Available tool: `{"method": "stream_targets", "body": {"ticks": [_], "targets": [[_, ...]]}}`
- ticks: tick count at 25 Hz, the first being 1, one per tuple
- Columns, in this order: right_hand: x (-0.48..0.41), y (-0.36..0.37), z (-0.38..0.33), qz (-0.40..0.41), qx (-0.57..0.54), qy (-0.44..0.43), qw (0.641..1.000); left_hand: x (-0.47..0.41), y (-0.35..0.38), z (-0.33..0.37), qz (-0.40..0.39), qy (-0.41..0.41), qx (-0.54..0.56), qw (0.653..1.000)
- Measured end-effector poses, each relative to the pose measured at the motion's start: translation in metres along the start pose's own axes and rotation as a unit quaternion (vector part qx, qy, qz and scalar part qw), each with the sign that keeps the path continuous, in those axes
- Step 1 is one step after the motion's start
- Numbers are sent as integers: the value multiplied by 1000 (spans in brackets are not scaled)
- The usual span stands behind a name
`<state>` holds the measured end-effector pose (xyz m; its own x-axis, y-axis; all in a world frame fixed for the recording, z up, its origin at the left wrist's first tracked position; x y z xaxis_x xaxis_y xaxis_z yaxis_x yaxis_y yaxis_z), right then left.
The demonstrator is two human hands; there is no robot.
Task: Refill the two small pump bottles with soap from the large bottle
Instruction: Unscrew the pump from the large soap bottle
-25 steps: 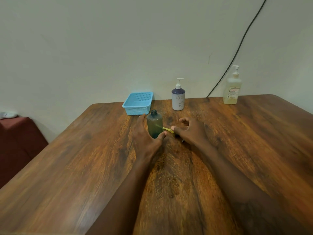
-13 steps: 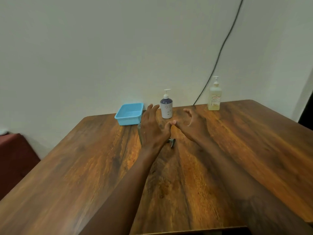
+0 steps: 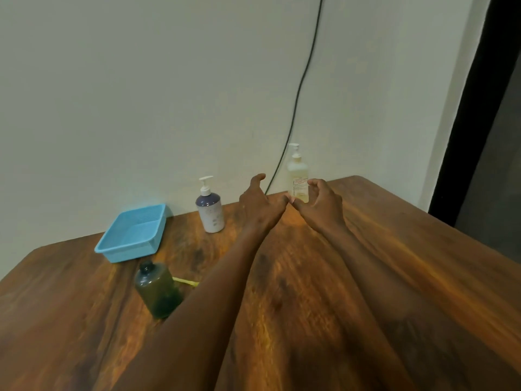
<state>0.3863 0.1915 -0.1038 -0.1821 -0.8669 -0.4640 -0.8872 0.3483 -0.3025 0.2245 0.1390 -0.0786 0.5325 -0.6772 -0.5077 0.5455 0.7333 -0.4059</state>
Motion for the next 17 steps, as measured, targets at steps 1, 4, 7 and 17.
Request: {"method": "stream_targets", "body": {"ticks": [1, 4, 7, 17], "targets": [[-15, 2, 10, 4, 9, 6, 1000, -12, 17, -3, -18, -13, 3, 1000], [-61, 18, 50, 7, 32, 23, 999, -44, 67, -15, -54, -26, 9, 998], [-96, 38, 83, -4, 37, 49, 998, -72, 111, -34, -81, -52, 18, 995], [-143, 118, 132, -99, 9, 54, 994, -124, 204, -75, -186, -112, 56, 975]]}}
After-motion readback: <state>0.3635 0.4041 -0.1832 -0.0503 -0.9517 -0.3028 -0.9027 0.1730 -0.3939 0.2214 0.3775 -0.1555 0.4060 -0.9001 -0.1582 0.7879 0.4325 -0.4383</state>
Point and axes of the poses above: each hand's wrist, its own x-axis away from the middle knuckle, its own y-axis out of the palm, z = x × y, the point moved 5 cm from there along -x, towards the middle knuckle, and after that the axes turned 13 degrees about z, right-handed, at the moved point
